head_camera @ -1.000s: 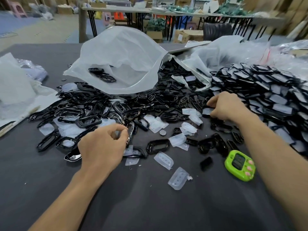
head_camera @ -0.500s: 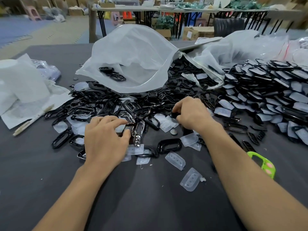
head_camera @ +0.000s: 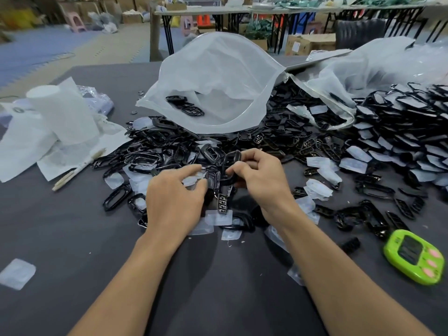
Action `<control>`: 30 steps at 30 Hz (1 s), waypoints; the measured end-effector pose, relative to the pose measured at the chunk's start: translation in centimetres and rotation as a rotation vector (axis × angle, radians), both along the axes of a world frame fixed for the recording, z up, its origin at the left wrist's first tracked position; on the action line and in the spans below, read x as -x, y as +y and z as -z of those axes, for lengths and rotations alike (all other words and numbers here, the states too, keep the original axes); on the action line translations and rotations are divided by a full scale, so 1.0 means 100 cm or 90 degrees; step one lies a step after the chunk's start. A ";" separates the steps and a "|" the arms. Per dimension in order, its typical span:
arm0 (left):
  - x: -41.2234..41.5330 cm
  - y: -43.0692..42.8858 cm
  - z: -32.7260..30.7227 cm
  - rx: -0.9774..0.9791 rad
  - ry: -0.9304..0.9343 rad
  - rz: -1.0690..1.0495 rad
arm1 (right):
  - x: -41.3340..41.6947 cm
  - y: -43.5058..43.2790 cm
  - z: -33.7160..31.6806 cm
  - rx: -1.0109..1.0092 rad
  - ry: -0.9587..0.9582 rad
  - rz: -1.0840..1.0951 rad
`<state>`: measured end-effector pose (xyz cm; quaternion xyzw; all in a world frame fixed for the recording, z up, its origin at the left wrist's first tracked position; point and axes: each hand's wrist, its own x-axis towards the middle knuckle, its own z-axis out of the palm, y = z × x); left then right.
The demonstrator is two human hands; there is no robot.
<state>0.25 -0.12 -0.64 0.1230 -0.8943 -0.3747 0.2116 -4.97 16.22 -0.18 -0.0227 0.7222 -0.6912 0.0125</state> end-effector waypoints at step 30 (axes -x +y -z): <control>0.007 -0.021 -0.020 -0.643 0.047 0.018 | 0.070 0.043 -0.041 -0.617 0.058 0.058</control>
